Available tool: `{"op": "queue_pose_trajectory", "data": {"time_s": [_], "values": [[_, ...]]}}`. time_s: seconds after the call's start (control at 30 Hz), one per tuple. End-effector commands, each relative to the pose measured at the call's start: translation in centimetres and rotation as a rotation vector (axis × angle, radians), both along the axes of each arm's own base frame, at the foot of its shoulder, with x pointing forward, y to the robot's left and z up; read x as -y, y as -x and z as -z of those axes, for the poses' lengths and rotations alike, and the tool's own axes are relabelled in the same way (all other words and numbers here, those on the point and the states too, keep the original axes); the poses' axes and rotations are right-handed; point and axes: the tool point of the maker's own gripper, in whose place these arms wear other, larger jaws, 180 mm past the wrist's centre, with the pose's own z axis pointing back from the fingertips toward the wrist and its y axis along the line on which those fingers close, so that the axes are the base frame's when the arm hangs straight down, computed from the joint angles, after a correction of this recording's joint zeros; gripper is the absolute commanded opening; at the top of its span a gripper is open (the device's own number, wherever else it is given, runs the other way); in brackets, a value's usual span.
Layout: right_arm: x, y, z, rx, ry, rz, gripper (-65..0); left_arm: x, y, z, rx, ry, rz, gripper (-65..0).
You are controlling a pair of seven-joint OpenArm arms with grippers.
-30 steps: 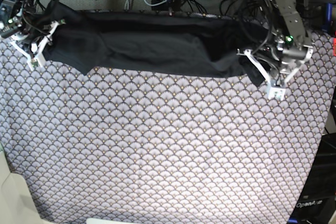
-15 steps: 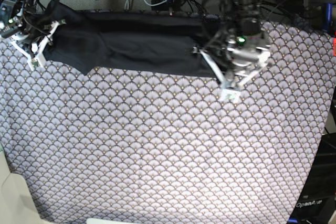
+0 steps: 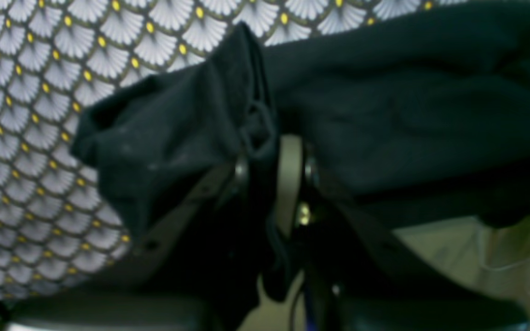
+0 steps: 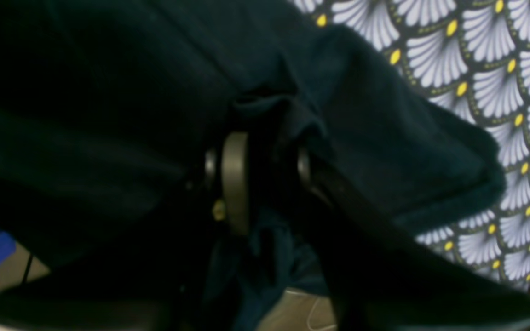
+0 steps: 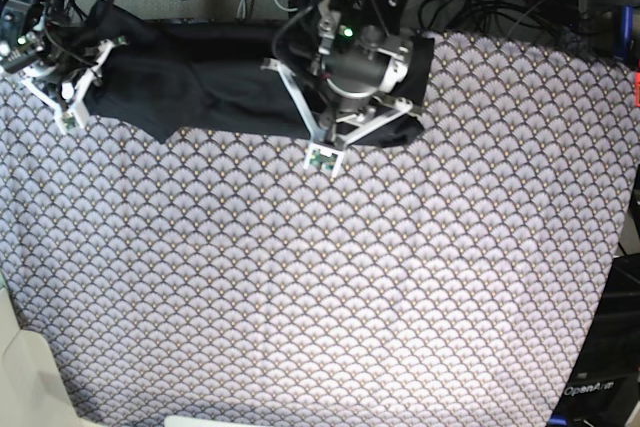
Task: Fold the T-shirt properly
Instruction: 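Drag the strip end with the left gripper toward the right gripper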
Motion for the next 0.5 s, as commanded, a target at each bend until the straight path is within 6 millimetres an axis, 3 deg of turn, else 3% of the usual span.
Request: {"op": "queue_pose_trajectory", "data": {"time_s": [0.0, 0.23, 0.47], "values": [[0.2, -0.8, -0.8, 0.034, 0.007, -0.011, -49.8, 1.2, -0.5, -1.0, 0.022, 0.063, -0.005, -65.0], [-0.9, -0.9, -0.5, 0.027, -0.007, -0.041, -49.8, 5.1, -0.4, -1.2, -0.097, 0.324, -0.09, -65.0], [-0.9, -1.0, -0.5, 0.029, -0.006, -0.041, -49.8, 6.8, -0.2, 1.9, -0.215, 0.315, -0.065, -65.0]]}}
